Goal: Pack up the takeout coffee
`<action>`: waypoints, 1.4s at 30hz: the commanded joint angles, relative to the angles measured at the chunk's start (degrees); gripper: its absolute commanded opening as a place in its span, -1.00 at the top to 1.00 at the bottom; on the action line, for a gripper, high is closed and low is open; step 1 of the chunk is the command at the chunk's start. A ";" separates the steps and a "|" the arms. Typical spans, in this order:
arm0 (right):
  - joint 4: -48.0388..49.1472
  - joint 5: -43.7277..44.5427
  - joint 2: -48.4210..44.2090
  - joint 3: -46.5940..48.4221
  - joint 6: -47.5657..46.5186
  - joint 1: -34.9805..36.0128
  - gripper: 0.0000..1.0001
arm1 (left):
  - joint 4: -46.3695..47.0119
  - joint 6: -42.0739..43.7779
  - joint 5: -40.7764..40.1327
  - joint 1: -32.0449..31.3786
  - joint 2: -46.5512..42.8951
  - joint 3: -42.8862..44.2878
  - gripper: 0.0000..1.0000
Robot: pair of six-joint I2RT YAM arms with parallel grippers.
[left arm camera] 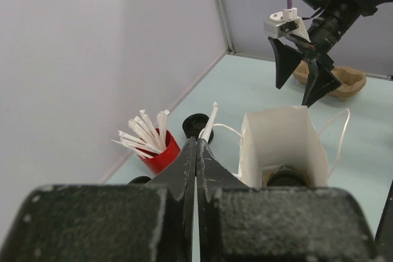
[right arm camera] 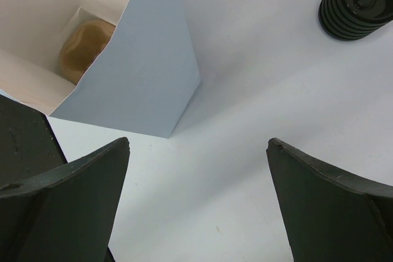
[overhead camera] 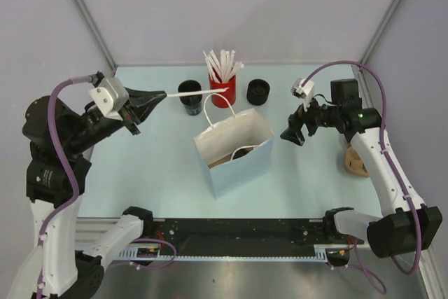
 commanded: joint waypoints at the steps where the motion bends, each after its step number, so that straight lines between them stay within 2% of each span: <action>1: 1.37 0.09 -0.46 -0.13 0.32 -0.44 -1.00 | 1.72 -2.12 3.88 0.05 0.12 2.62 1.00; 7: 1.29 0.00 -0.29 -0.13 0.14 -0.44 -0.99 | -4.61 2.45 8.37 0.05 -1.98 2.98 1.00; 15: 1.20 0.00 -0.29 -0.13 0.32 -0.44 -0.99 | -10.41 6.67 9.95 0.05 -3.83 2.01 1.00; 28: 1.20 -0.08 -0.20 -0.13 0.14 -0.80 -0.99 | -14.20 9.75 6.18 -0.04 -3.58 -2.65 1.00; 36: 0.93 0.00 -0.02 -0.13 -0.03 -0.97 -0.99 | -18.33 11.33 -1.11 -2.06 0.03 -2.56 1.00; 42: 0.93 0.27 0.06 -0.22 -0.12 -0.97 -1.00 | -18.15 11.07 -6.56 -5.92 1.61 -2.39 1.00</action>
